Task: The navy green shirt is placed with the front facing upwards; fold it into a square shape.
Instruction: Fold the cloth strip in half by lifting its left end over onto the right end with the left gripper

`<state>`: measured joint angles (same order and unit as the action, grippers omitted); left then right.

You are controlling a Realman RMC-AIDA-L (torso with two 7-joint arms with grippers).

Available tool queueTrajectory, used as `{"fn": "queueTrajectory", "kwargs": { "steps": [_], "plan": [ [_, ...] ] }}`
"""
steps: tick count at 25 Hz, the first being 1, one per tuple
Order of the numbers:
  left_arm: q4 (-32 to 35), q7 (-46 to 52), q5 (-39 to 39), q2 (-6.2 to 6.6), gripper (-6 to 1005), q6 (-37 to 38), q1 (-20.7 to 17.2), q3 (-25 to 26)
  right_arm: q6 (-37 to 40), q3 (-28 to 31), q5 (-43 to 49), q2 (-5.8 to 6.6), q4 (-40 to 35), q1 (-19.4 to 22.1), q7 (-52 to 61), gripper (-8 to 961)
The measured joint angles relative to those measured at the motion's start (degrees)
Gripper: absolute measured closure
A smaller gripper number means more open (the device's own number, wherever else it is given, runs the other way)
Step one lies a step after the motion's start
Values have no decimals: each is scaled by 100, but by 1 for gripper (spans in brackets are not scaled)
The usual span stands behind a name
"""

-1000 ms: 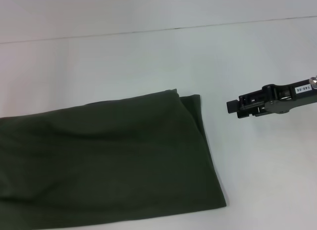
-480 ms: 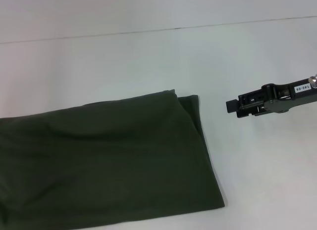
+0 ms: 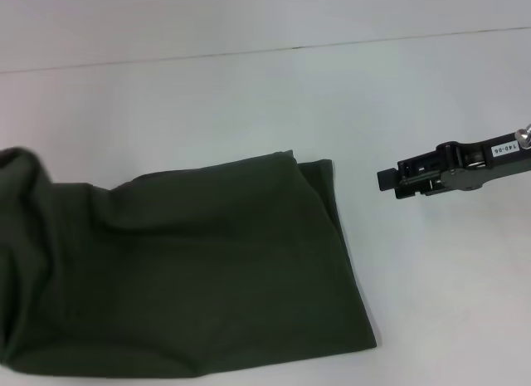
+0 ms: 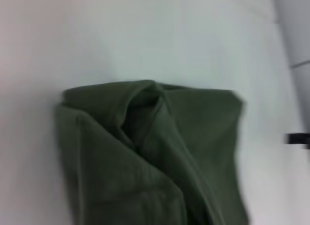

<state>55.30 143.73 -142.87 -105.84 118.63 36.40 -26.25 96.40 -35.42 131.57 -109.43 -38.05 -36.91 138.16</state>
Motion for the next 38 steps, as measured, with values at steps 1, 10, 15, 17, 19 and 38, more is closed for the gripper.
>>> {"fn": "queueTrajectory", "kwargs": {
  "steps": [1,10,15,17,19,38],
  "plan": [
    [-63,38,188,-1,947,13,16,-81,1,0,0,0,0,3,0,382],
    [-1361,-66,1548,-176,947,-23,580,-881,-20,8,0,1,4,62,-12,382],
    [-1566,-138,1540,-468,947,-287,827,-941,-36,0,-1,-7,7,46,-22,382],
    [-1692,-124,1523,-570,947,-646,872,-972,-37,0,0,-8,8,39,-23,382],
    [-1913,-153,1523,-617,948,-933,909,-989,-37,0,0,-8,9,38,-27,382],
    [-2571,-549,1865,-1281,948,-1399,1395,-1032,-122,-4,0,-38,12,8,-44,383]
  ]
}}
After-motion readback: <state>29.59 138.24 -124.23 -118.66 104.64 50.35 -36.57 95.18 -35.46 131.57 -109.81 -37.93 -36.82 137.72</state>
